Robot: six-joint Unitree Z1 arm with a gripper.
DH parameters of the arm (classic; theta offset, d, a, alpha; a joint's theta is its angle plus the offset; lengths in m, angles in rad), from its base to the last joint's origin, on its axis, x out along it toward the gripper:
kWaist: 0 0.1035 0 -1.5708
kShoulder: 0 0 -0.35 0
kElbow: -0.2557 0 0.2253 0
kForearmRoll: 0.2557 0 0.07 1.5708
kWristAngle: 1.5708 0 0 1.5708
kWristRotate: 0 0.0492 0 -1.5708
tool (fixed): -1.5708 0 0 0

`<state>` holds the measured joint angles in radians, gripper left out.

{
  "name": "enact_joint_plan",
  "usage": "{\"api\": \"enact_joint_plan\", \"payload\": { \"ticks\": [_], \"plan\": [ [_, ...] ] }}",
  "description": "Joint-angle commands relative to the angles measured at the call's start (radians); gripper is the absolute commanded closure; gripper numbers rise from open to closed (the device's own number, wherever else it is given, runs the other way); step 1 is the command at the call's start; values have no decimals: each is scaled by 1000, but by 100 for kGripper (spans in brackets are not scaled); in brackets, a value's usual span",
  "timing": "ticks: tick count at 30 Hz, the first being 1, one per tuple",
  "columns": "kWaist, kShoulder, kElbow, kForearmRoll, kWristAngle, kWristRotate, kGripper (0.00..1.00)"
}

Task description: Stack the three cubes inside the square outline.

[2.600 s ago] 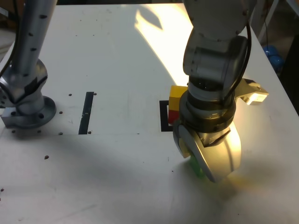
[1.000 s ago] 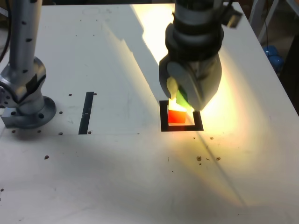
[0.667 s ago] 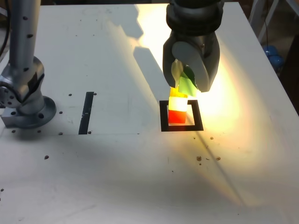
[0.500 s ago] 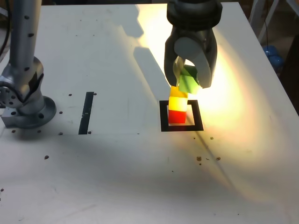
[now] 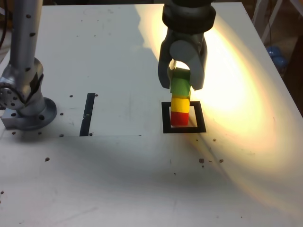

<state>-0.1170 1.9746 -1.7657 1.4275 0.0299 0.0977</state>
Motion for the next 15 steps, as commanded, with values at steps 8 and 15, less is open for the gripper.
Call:
{"api": "enact_joint_plan", "payload": {
  "ticks": [8,15],
  "plan": [
    [17,-10,16,-13,5,-1,61],
    [17,-12,40,-41,6,0,20]
  ]
}}
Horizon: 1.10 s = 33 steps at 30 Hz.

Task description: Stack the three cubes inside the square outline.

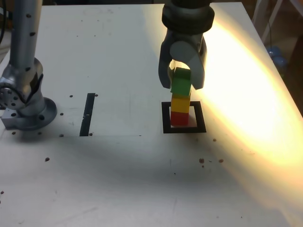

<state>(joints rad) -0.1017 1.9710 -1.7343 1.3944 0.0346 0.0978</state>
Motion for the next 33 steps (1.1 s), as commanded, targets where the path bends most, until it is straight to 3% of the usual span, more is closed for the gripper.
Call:
{"api": "enact_joint_plan", "payload": {
  "ticks": [1,4,11,19,28,33],
  "plan": [
    [2,-9,13,-12,2,0,12],
    [2,-10,25,-22,3,0,0],
    [2,-25,43,-34,12,-1,0],
    [2,-111,98,-33,52,-6,0],
    [-1,-299,362,-31,147,-85,0],
    [-1,-381,495,-50,158,-109,0]
  ]
}}
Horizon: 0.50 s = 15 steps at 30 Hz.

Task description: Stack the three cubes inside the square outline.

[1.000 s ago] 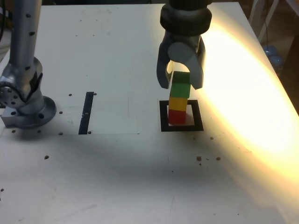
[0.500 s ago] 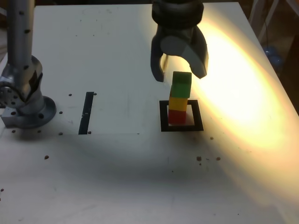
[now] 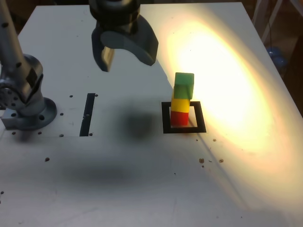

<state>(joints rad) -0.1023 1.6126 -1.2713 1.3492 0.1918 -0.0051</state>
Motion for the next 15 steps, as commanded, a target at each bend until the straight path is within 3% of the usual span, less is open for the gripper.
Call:
{"api": "enact_joint_plan", "payload": {
  "ticks": [1,15],
  "plan": [
    [-1,-32,54,-8,-2,-8,0],
    [0,-101,383,-157,-111,-42,0]
  ]
}}
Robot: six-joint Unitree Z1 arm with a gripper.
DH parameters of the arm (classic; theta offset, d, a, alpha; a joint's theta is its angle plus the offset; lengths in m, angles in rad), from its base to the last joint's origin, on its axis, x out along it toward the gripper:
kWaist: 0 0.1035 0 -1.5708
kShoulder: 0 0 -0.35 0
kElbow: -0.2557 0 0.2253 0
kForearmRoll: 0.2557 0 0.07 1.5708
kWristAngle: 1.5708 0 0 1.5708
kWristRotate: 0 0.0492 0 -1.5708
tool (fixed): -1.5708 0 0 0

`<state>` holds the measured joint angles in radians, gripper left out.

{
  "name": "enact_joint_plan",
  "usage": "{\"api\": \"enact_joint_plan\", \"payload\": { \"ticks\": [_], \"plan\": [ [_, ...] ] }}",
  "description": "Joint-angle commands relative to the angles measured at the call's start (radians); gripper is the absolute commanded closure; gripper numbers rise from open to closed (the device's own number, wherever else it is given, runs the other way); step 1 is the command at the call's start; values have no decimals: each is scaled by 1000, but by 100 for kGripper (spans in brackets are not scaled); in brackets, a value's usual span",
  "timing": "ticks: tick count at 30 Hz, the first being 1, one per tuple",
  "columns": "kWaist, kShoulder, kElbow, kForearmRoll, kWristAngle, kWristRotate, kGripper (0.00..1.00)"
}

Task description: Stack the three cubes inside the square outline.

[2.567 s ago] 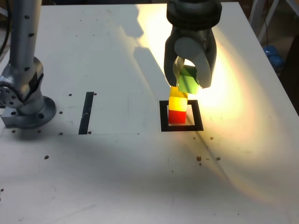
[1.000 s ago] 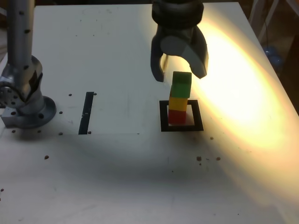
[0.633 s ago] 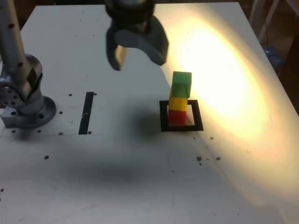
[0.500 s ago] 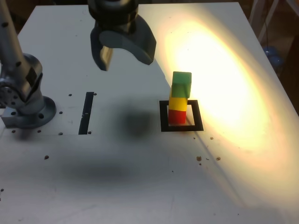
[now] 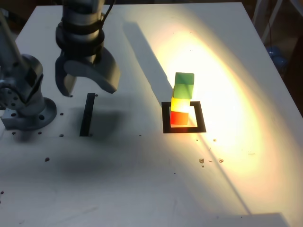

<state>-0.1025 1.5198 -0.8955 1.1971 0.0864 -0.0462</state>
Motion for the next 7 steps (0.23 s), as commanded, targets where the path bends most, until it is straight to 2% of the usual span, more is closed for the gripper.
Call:
{"api": "enact_joint_plan", "payload": {
  "ticks": [1,7],
  "plan": [
    [0,-12,17,-10,-11,-1,0],
    [0,-19,87,-67,-35,1,0]
  ]
}}
